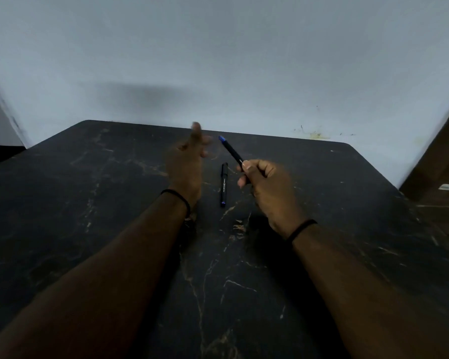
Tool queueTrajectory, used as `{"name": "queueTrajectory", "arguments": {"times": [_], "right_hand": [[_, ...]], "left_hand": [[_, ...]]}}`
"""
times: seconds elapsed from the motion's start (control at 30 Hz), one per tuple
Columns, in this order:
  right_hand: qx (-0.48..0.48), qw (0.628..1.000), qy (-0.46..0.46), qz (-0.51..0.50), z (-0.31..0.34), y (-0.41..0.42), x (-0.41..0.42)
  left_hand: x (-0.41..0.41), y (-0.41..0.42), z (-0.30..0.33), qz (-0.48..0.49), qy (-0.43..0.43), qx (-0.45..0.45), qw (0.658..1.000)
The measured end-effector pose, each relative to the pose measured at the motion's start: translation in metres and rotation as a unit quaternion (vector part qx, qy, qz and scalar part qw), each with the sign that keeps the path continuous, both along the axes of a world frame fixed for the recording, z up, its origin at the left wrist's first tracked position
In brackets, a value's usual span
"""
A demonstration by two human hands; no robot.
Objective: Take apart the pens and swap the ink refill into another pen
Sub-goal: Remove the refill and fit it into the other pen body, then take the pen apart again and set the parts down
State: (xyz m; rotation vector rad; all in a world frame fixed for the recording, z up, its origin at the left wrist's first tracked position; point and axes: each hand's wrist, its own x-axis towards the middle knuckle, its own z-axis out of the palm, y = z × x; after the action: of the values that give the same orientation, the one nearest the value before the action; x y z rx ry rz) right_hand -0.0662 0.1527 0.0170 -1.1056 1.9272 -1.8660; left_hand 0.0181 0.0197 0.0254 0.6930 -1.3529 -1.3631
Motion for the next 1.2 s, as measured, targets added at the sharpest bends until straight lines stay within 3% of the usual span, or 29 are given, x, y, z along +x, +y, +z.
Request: {"name": "queueTrajectory", "arguments": {"times": [0.07,0.13,0.23,0.33,0.4,0.5,0.67,0.77,0.9,0.93,1.03,1.2], "right_hand": [[0.012,0.997,0.044,-0.055,-0.003,-0.001,-0.004],[0.023,0.993,0.072,-0.087,-0.006,-0.001,-0.006],[0.037,0.989,0.099,-0.099,-0.008,-0.001,-0.008],[0.041,0.988,0.118,-0.096,-0.008,-0.001,-0.008],[0.039,0.986,0.127,-0.097,-0.009,-0.002,-0.008],[0.044,0.985,0.138,-0.096,-0.010,-0.002,-0.008],[0.052,0.983,0.151,-0.090,-0.011,-0.001,-0.010],[0.054,0.982,0.155,-0.096,-0.012,-0.002,-0.010],[0.052,0.981,0.164,-0.094,-0.014,-0.002,-0.011],[0.051,0.980,0.166,-0.093,-0.014,-0.002,-0.011],[0.058,0.980,0.167,-0.090,-0.013,-0.002,-0.011],[0.092,0.973,0.195,-0.085,-0.016,-0.003,-0.019]], "left_hand": [[0.009,-0.011,0.001,0.143,-0.069,-0.098,0.982],[0.019,-0.027,-0.001,0.227,-0.189,-0.156,0.943],[0.024,-0.040,-0.010,0.223,-0.356,-0.161,0.893],[0.024,-0.041,-0.017,0.182,-0.510,-0.197,0.817],[0.022,-0.037,-0.017,0.169,-0.556,-0.224,0.783],[0.020,-0.035,-0.015,0.162,-0.568,-0.223,0.776],[0.022,-0.034,-0.011,0.124,-0.607,-0.280,0.733],[0.020,-0.034,-0.012,0.151,-0.575,-0.281,0.754],[0.017,-0.032,-0.015,0.112,-0.336,-0.220,0.909],[0.015,-0.031,-0.015,0.087,-0.293,-0.213,0.928],[0.009,-0.032,-0.016,0.028,-0.250,-0.192,0.948],[0.009,-0.033,-0.020,-0.076,-0.136,-0.049,0.987]]}}
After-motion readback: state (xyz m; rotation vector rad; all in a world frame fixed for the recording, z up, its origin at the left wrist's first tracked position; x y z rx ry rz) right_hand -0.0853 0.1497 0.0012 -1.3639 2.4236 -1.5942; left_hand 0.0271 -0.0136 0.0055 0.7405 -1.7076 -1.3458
